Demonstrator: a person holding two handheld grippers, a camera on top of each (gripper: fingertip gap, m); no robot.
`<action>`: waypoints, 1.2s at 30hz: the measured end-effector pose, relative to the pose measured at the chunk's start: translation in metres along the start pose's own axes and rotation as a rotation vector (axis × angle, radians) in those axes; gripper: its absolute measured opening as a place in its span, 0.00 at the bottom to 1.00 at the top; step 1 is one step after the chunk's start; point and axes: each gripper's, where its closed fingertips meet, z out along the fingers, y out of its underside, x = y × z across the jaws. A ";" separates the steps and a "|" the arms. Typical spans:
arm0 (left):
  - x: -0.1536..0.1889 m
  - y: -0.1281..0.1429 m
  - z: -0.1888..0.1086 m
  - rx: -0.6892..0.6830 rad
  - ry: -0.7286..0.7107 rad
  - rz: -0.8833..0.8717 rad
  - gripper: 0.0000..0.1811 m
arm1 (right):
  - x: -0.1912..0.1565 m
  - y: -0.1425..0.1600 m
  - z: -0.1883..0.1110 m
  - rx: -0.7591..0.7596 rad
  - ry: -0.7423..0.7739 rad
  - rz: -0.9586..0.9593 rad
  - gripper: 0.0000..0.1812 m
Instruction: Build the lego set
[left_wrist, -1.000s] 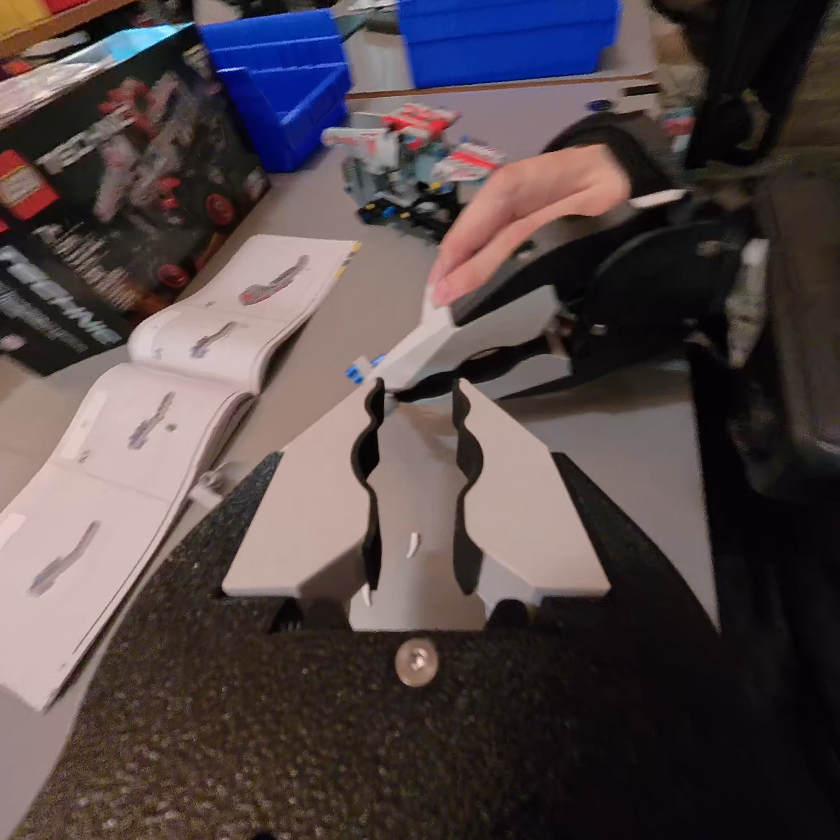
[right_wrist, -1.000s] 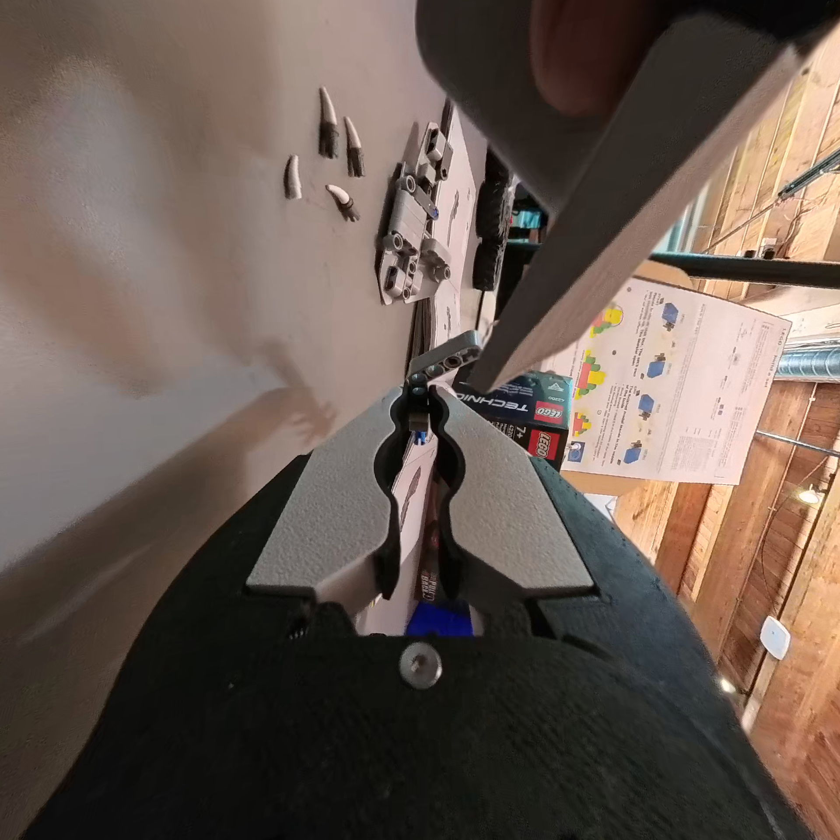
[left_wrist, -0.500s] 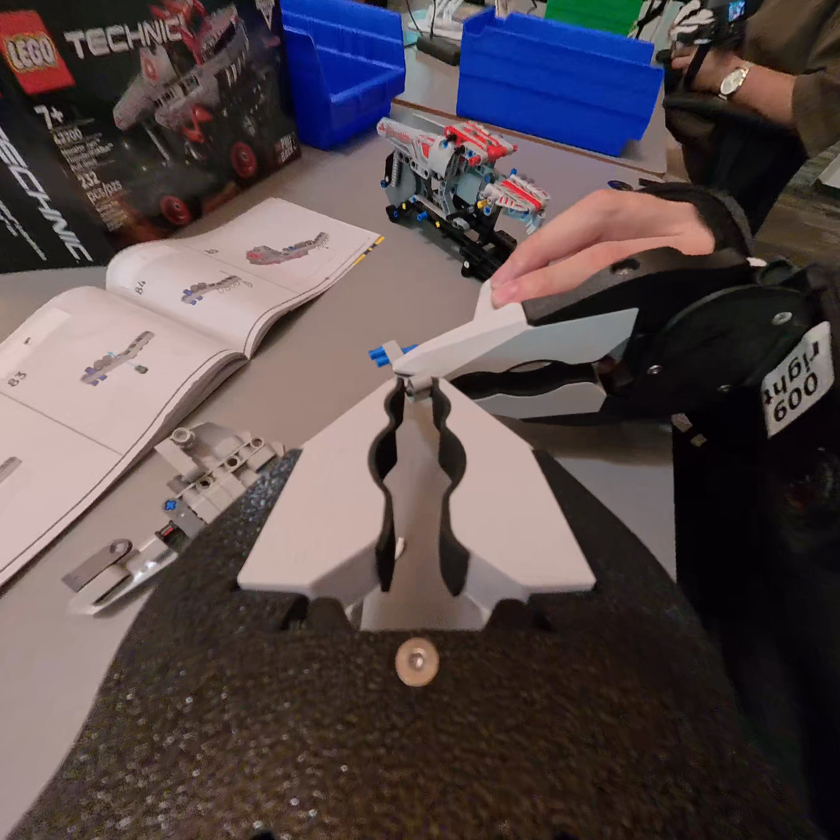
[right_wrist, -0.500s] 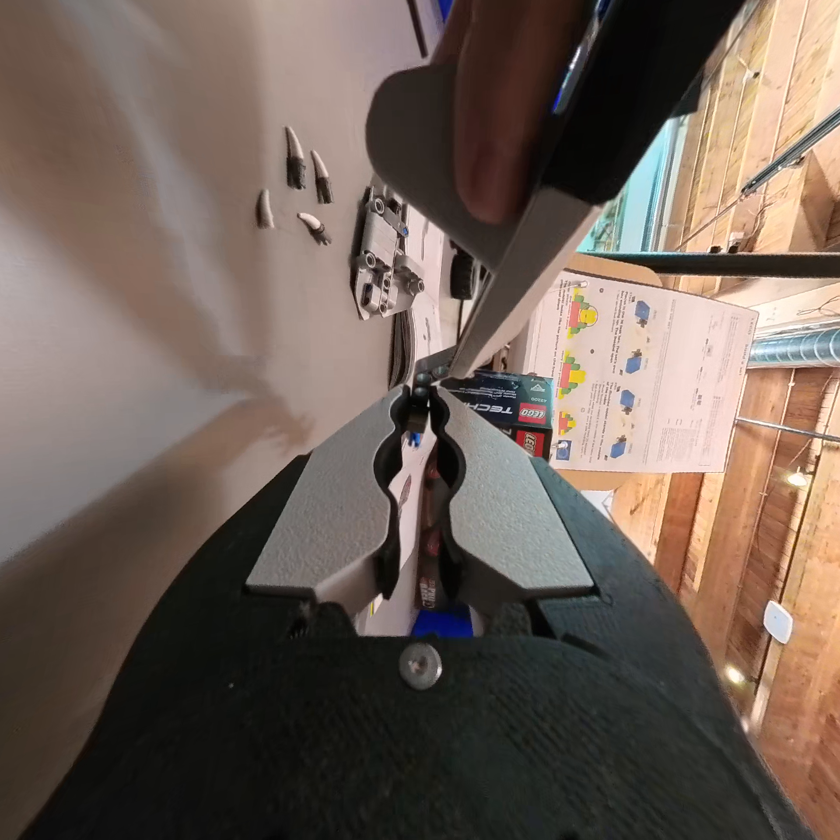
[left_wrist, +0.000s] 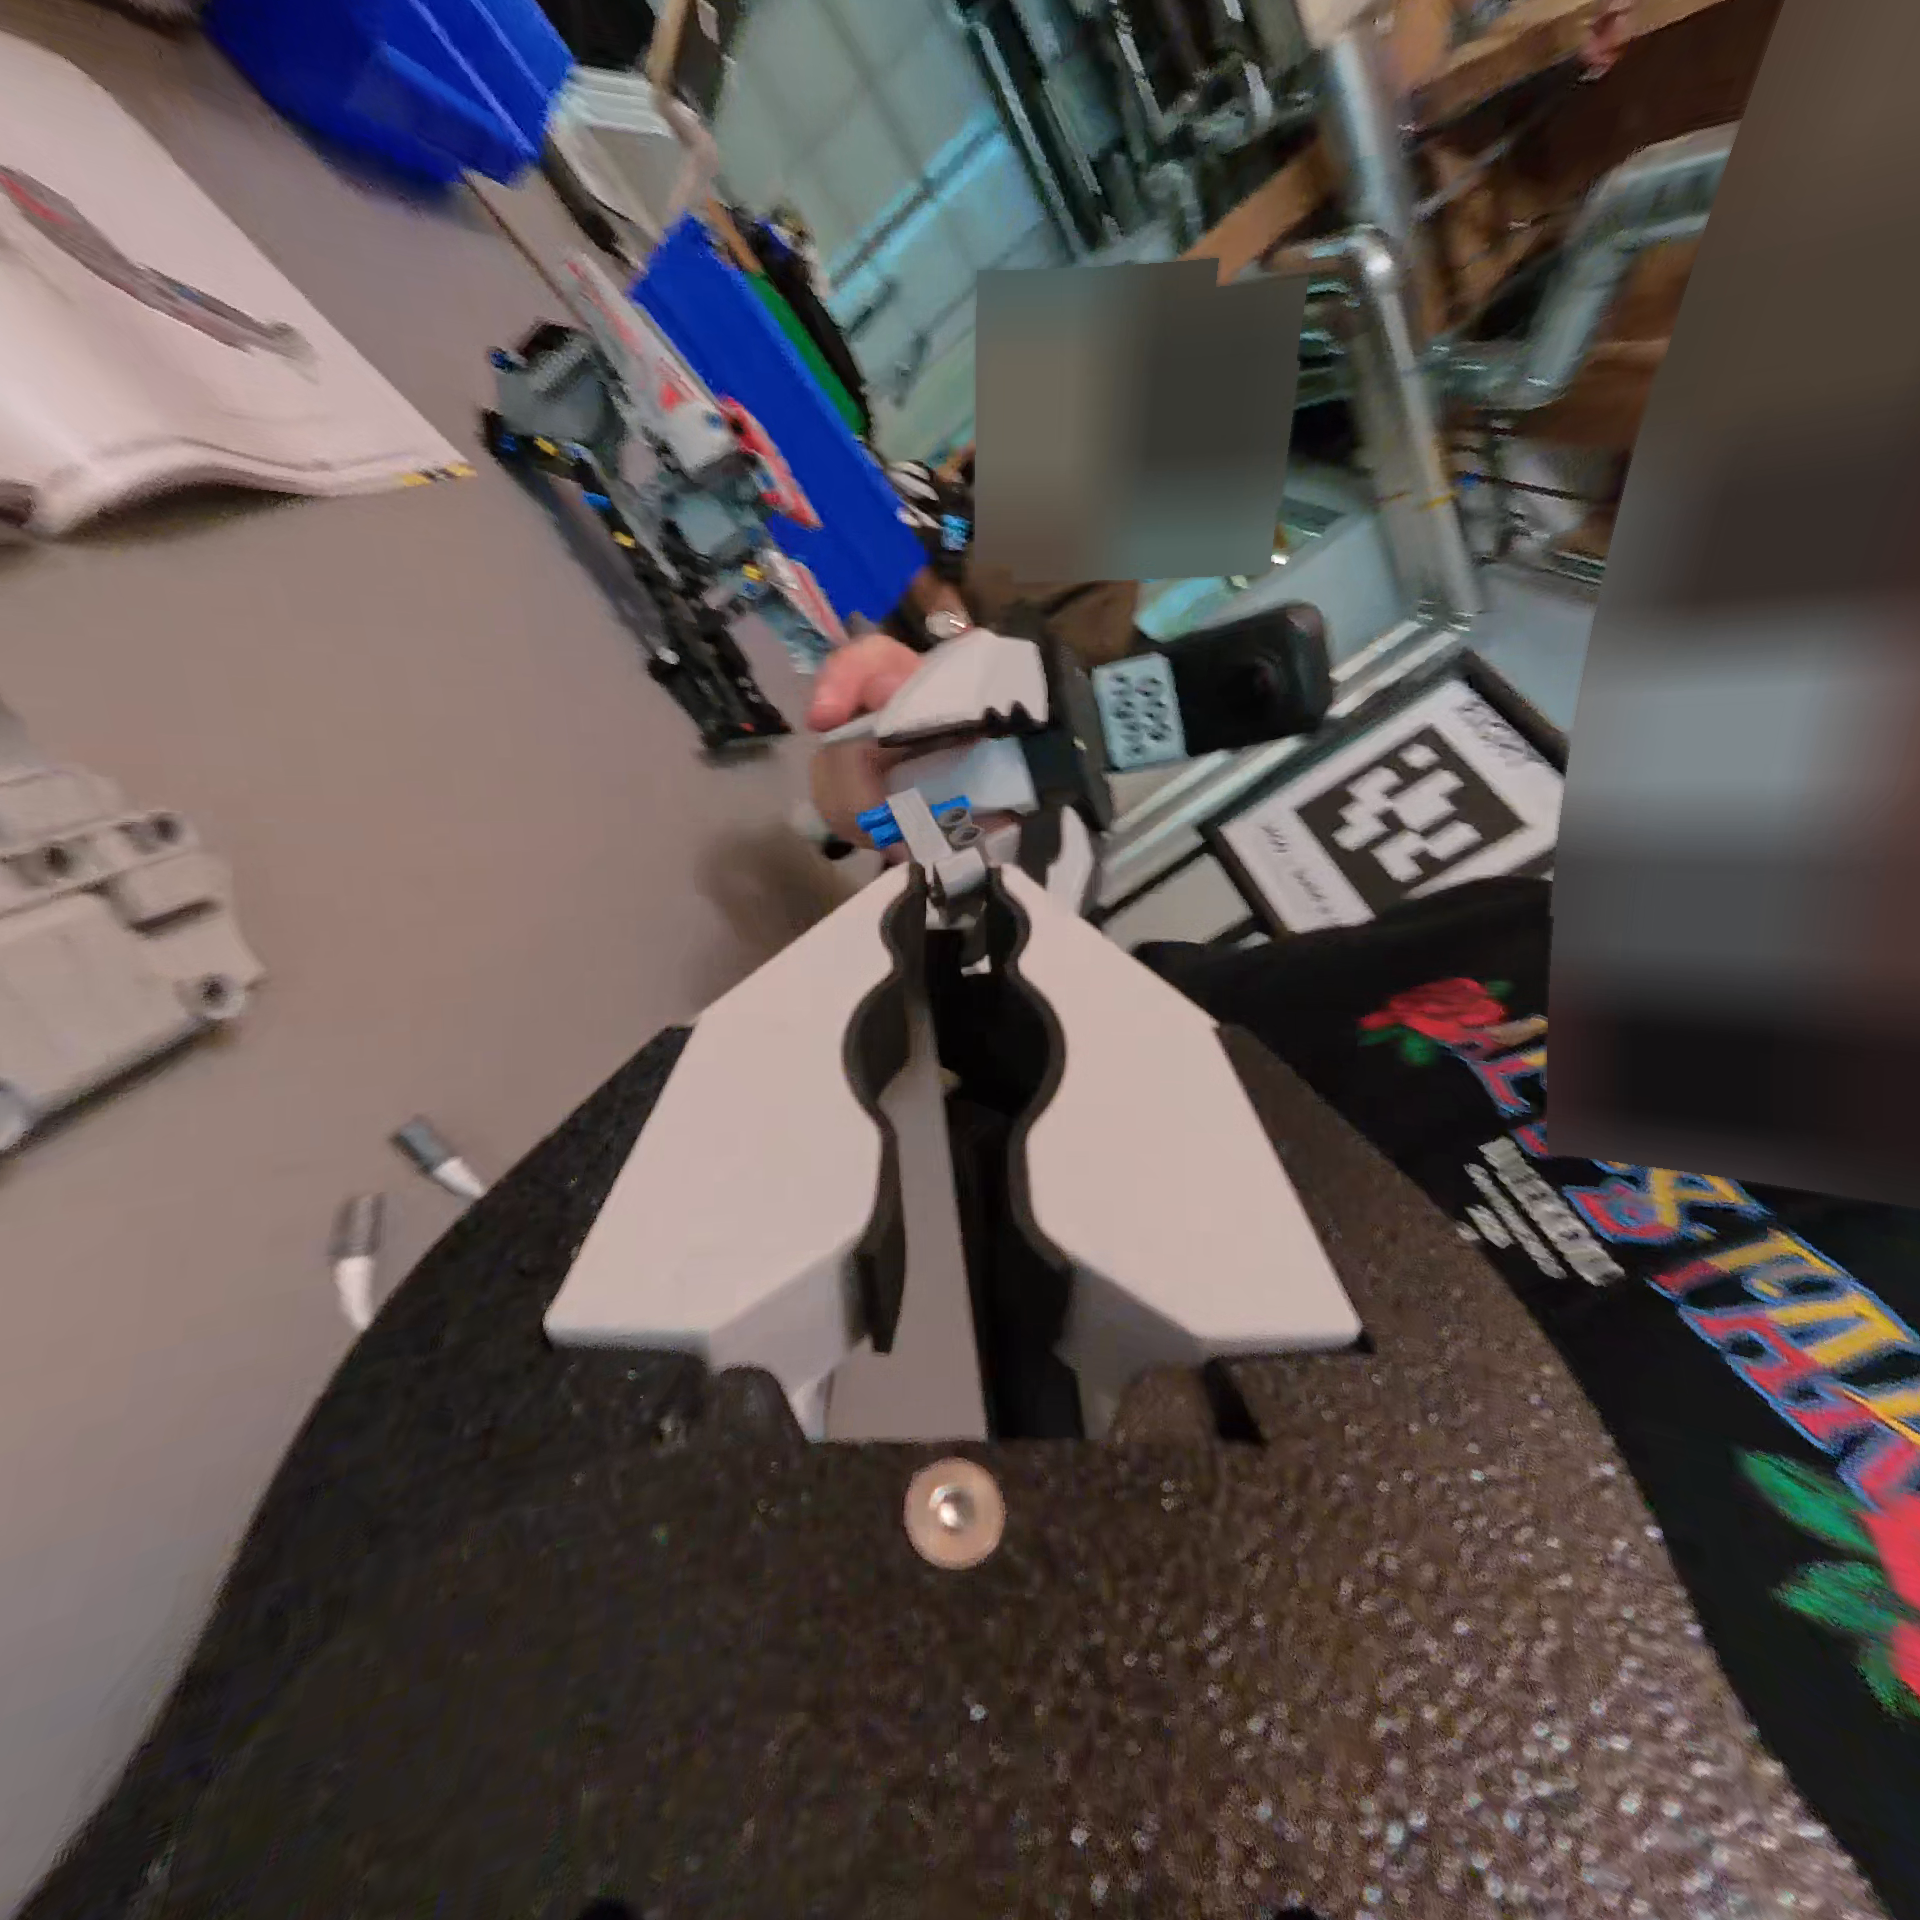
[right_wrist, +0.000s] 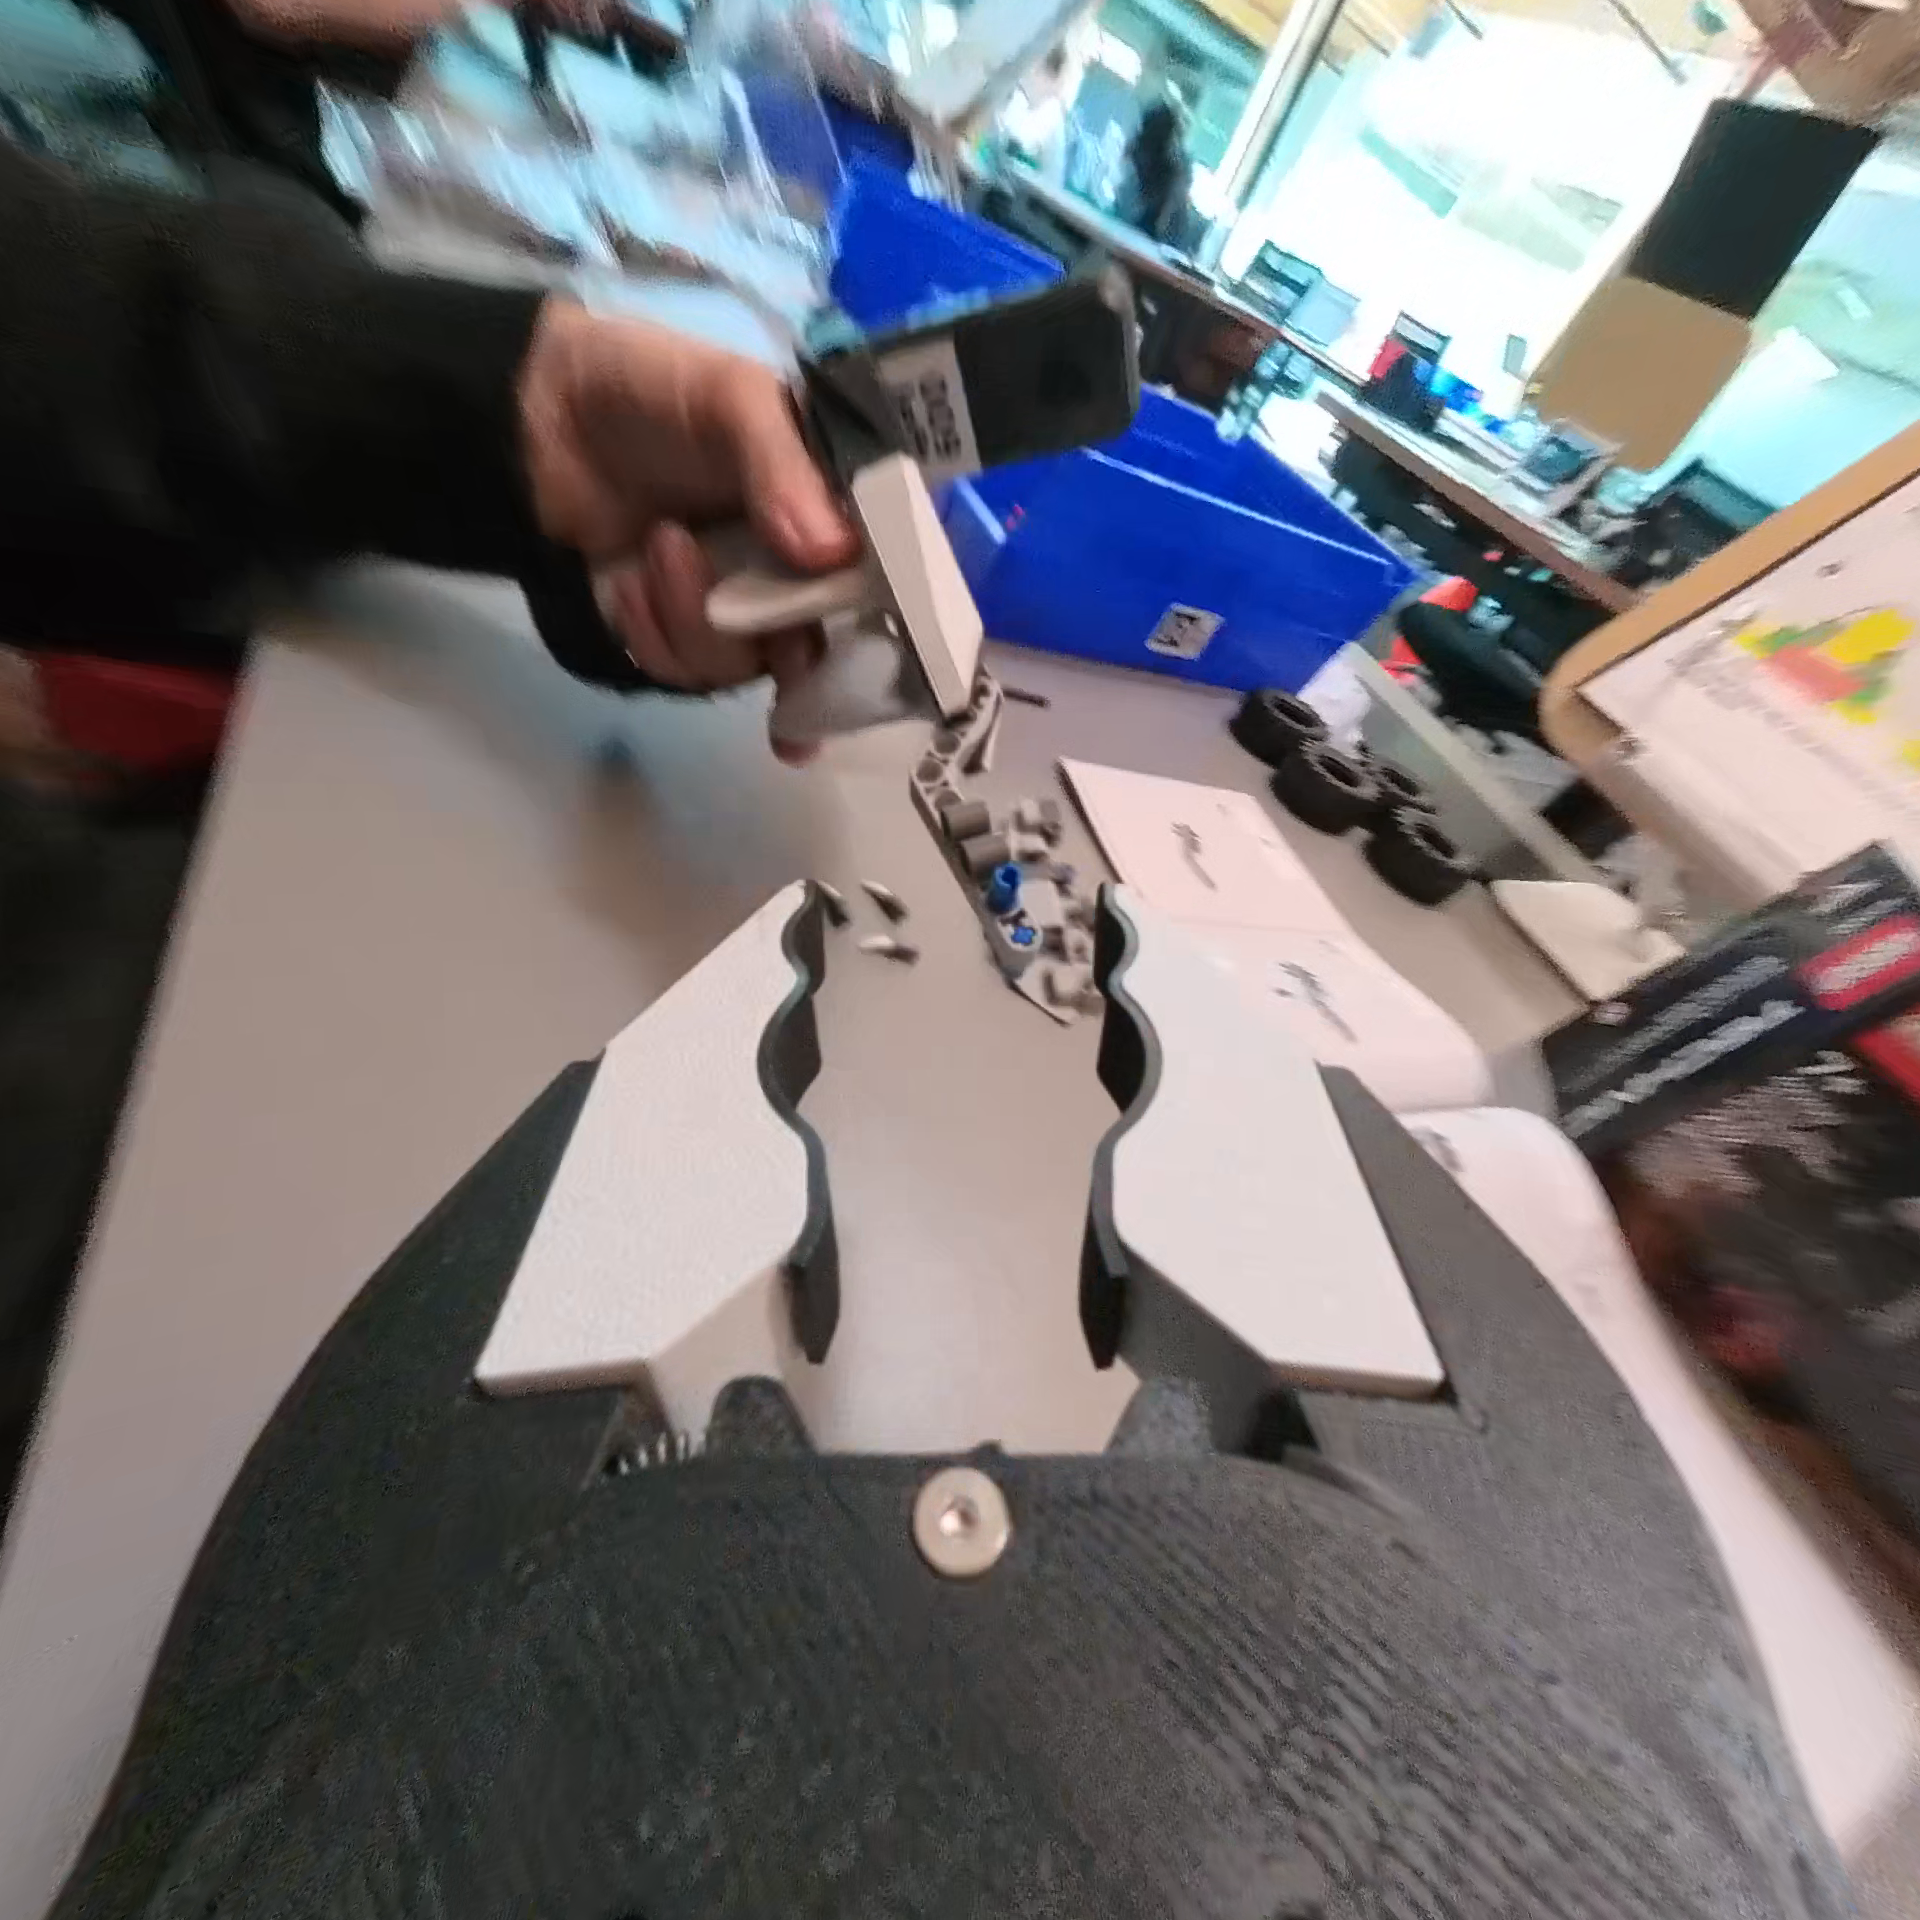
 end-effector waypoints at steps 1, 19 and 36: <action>0.003 0.003 0.002 -0.016 0.042 -0.019 0.05 | -0.003 -0.004 0.000 0.034 -0.033 0.048 0.23; 0.009 -0.034 -0.003 0.131 -0.353 0.868 0.11 | 0.019 -0.002 -0.008 0.223 -0.140 0.727 0.03; -0.026 0.007 0.013 -0.283 -0.538 1.162 0.12 | 0.014 0.012 0.003 0.057 -0.012 0.486 0.03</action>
